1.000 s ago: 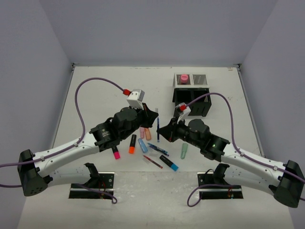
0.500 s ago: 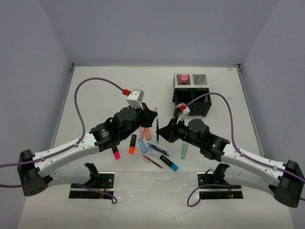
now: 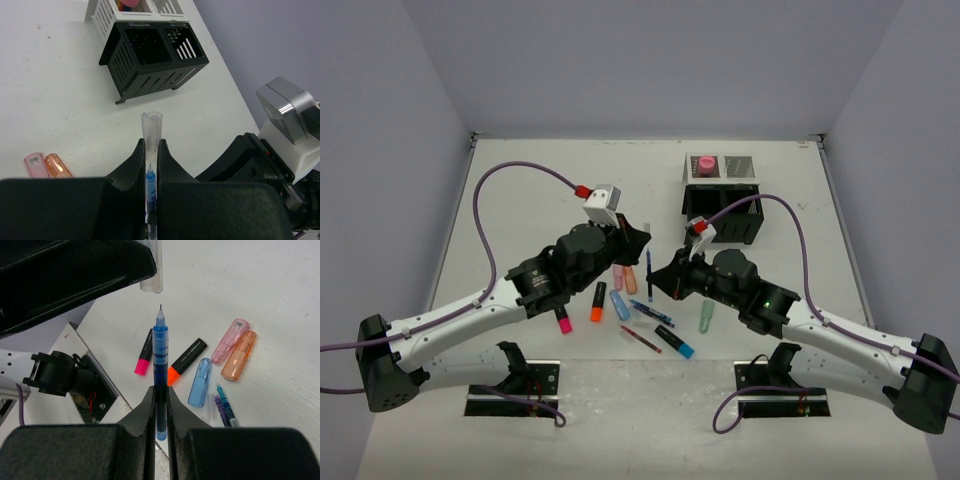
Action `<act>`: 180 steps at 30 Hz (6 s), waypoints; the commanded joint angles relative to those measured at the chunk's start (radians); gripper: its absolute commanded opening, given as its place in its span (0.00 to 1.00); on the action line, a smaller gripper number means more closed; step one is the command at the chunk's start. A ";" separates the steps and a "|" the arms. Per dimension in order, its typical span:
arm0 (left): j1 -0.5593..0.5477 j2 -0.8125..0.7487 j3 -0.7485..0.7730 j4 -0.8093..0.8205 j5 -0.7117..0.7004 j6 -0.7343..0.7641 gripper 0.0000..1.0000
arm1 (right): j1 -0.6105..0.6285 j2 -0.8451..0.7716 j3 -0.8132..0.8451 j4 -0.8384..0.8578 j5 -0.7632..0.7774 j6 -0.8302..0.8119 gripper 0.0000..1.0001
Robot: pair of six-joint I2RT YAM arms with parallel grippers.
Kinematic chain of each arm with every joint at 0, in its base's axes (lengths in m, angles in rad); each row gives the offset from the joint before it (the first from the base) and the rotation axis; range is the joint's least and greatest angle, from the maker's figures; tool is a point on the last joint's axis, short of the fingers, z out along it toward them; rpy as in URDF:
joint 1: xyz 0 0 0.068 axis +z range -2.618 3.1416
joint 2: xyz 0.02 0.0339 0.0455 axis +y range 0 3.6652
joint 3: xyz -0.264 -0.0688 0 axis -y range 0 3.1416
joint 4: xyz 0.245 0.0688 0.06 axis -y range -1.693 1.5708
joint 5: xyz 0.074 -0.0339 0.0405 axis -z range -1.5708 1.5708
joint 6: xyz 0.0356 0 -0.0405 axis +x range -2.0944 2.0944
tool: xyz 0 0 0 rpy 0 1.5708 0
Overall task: Sort the stationery into containers
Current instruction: Close the pen cap on the pen.
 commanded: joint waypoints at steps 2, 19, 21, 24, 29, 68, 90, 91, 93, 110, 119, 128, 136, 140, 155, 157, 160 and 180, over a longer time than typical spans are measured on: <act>0.004 -0.001 0.018 0.029 0.004 0.014 0.00 | 0.007 -0.011 0.028 0.023 0.021 0.011 0.00; 0.003 -0.013 -0.026 0.048 0.042 0.020 0.00 | 0.007 -0.030 0.026 0.026 0.032 0.021 0.00; 0.004 -0.013 -0.029 0.045 0.031 0.020 0.00 | 0.007 -0.037 0.022 0.026 0.033 0.021 0.00; 0.004 -0.012 -0.028 0.046 0.017 0.020 0.00 | 0.005 -0.037 0.020 0.025 0.033 0.021 0.00; 0.004 -0.009 -0.010 0.029 -0.024 0.019 0.00 | 0.006 -0.044 0.020 0.024 0.025 0.021 0.00; 0.003 0.014 -0.001 0.065 0.003 0.015 0.00 | 0.005 -0.040 0.047 -0.016 0.040 0.012 0.00; 0.005 -0.011 -0.038 0.082 0.030 -0.018 0.00 | 0.003 -0.017 0.124 -0.026 0.116 -0.046 0.00; 0.005 -0.014 -0.040 0.083 0.034 -0.020 0.00 | 0.003 -0.015 0.134 -0.028 0.121 -0.054 0.00; 0.006 -0.019 -0.042 0.084 0.039 -0.021 0.00 | 0.001 -0.012 0.158 -0.035 0.132 -0.066 0.00; 0.004 -0.059 -0.078 0.091 0.061 -0.046 0.00 | -0.004 0.058 0.327 0.008 0.156 -0.156 0.00; 0.004 -0.062 -0.045 0.027 0.068 -0.023 0.01 | -0.004 0.034 0.291 0.097 0.190 -0.341 0.00; 0.004 -0.082 -0.057 0.076 0.136 -0.043 0.05 | -0.009 0.017 0.204 0.320 0.110 -0.321 0.00; 0.004 -0.142 -0.072 0.145 0.173 0.031 0.26 | -0.009 0.018 0.188 0.334 0.094 -0.321 0.00; 0.004 -0.167 -0.069 0.166 0.202 0.090 0.31 | -0.007 0.000 0.176 0.333 0.081 -0.325 0.00; 0.003 -0.192 -0.063 0.200 0.203 0.183 0.33 | -0.008 -0.058 0.159 0.326 -0.099 -0.362 0.00; 0.004 -0.195 -0.071 0.212 0.213 0.192 0.33 | -0.007 -0.046 0.171 0.302 -0.129 -0.362 0.00; 0.004 -0.200 -0.078 0.232 0.231 0.206 0.33 | -0.009 -0.027 0.181 0.291 -0.154 -0.357 0.00; 0.004 -0.225 -0.089 0.279 0.364 0.279 0.00 | -0.008 -0.002 0.216 0.282 -0.217 -0.316 0.16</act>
